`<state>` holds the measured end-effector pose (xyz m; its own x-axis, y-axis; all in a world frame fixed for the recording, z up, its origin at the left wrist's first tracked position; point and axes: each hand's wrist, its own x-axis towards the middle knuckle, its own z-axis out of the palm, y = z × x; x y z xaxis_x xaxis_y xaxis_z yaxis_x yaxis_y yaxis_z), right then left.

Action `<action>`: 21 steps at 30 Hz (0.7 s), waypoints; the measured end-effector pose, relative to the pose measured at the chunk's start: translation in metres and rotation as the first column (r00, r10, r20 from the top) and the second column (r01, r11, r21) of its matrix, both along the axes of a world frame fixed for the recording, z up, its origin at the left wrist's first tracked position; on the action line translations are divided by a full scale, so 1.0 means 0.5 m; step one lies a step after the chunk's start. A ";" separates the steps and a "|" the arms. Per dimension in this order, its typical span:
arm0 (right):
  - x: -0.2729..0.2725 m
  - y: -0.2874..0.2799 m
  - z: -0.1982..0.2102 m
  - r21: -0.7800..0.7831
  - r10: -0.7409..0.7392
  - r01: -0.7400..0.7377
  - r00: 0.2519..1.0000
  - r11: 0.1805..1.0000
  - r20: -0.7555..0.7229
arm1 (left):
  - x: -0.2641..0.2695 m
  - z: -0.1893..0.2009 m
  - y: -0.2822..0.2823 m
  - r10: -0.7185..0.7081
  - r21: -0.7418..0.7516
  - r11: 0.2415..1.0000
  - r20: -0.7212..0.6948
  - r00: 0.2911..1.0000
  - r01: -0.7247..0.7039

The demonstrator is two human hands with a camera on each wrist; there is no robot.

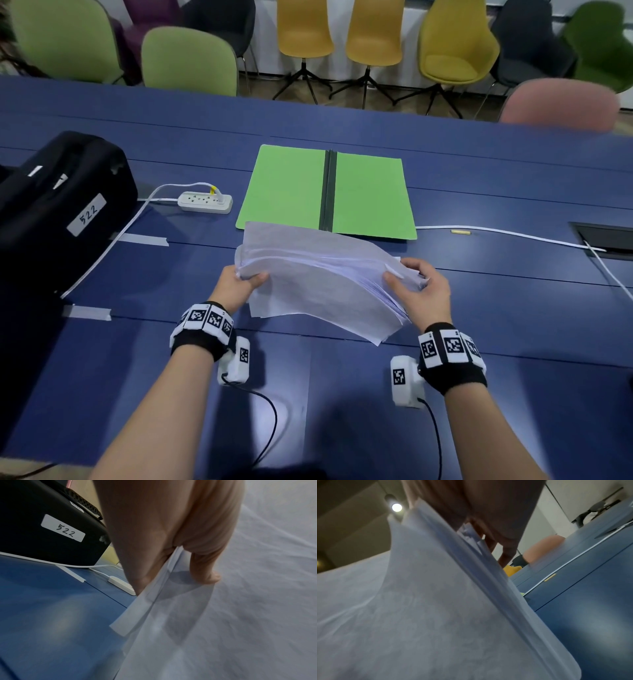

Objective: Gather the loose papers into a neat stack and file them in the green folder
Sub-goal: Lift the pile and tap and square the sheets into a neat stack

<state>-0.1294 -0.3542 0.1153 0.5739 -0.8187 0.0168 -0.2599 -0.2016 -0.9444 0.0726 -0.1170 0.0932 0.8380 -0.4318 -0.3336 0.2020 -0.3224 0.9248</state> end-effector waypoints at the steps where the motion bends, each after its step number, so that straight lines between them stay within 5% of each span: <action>1: 0.003 0.004 0.001 -0.030 -0.015 0.014 1.000 0.999 -0.018 | -0.001 0.000 0.000 -0.001 -0.002 1.000 0.002 1.000 0.001; 15: 0.034 0.023 0.008 -0.417 -0.136 0.071 0.983 0.906 -0.126 | -0.005 -0.008 0.006 0.009 -0.003 1.000 0.002 1.000 -0.009; 21: -0.007 -0.011 0.028 -0.050 0.069 -0.071 0.997 0.996 -0.042 | -0.002 -0.004 0.005 0.019 -0.025 1.000 -0.039 0.999 -0.020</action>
<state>-0.1329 -0.3599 0.1291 0.6311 -0.7750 0.0334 -0.2813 -0.2687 -0.9212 0.0715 -0.1144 0.0910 0.8328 -0.4244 -0.3554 0.2439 -0.2950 0.9239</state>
